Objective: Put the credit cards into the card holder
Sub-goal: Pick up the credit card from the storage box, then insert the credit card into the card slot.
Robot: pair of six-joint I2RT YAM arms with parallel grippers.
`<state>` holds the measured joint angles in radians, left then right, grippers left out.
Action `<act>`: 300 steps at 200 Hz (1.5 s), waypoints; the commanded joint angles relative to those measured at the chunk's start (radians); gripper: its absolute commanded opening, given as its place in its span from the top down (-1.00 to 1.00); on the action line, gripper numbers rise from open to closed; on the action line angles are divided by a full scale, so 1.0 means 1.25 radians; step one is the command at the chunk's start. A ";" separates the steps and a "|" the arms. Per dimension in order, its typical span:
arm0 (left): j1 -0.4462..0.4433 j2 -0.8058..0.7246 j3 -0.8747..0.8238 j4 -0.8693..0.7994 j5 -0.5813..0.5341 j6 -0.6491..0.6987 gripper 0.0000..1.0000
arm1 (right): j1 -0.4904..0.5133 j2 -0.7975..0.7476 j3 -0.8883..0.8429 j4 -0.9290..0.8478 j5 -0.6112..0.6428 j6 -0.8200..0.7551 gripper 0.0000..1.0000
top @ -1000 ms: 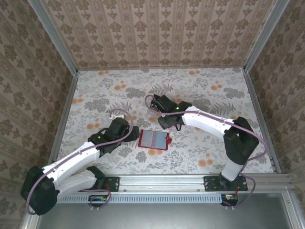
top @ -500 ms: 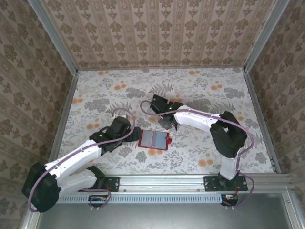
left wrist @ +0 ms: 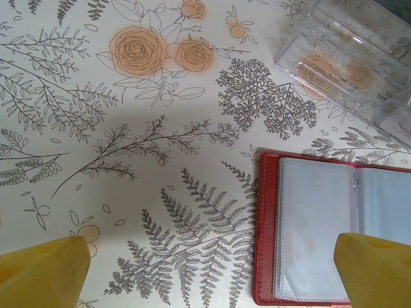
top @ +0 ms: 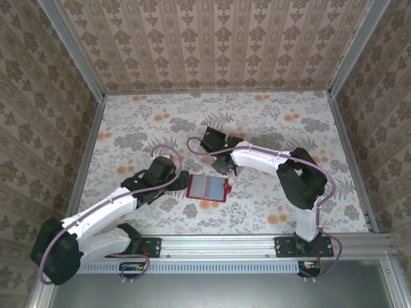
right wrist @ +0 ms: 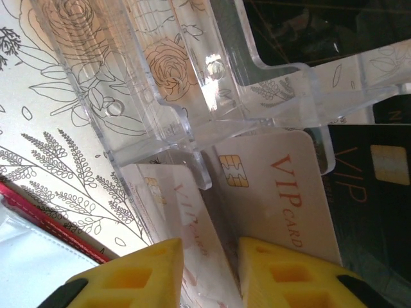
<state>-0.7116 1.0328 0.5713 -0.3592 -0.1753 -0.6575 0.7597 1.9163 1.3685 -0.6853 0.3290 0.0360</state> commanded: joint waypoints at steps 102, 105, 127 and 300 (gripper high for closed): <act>0.007 0.006 0.010 0.009 0.014 0.025 -1.00 | 0.002 -0.011 0.014 -0.030 -0.090 -0.111 0.81; 0.006 0.006 0.010 0.009 0.014 0.025 -1.00 | 0.001 -0.011 0.016 -0.030 -0.093 -0.114 0.81; 0.007 0.001 0.013 0.008 0.017 0.029 -1.00 | 0.002 -0.022 0.024 -0.026 -0.106 -0.127 0.84; 0.006 0.005 0.012 0.015 0.003 0.021 -1.00 | 0.013 -0.242 -0.045 0.097 -0.261 0.239 1.00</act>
<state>-0.7116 1.0351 0.5713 -0.3519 -0.1600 -0.6415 0.7635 1.6749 1.4143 -0.6773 0.0978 0.0547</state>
